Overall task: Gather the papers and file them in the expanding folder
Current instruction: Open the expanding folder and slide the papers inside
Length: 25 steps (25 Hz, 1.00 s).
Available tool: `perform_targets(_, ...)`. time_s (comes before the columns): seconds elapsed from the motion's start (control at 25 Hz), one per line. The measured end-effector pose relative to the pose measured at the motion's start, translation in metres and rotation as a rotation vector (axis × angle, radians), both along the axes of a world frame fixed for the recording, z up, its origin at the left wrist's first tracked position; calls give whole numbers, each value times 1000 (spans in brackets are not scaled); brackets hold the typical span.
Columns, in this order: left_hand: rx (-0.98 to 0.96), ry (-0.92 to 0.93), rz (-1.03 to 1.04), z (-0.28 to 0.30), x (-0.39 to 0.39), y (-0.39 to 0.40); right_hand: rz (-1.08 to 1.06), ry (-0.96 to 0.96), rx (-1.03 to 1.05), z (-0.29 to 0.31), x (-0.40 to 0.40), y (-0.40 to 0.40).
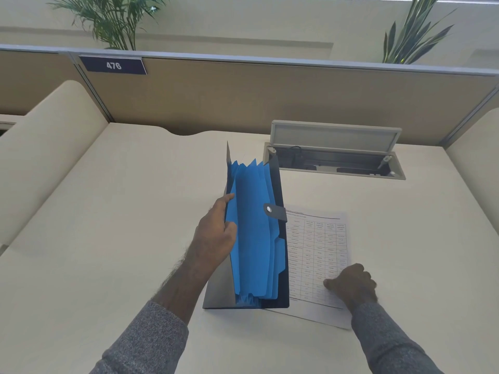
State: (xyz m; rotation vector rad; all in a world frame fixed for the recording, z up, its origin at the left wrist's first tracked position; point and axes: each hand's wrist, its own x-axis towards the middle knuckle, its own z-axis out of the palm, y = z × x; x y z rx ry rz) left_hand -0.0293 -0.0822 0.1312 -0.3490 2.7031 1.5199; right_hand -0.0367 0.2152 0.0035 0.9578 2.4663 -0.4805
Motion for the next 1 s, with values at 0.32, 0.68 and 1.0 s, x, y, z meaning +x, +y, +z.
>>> perform_targets(0.32,-9,6,7,1,0,-2,-182,61,-242,0,-3,8)
perform_targets(0.68,4,-15,-3,4,-1,-1,-158,283,-650,19,11,40)
perform_targets(1.0,-28,7,-72,1,2,13,-89,595,-433,137,-2,129)
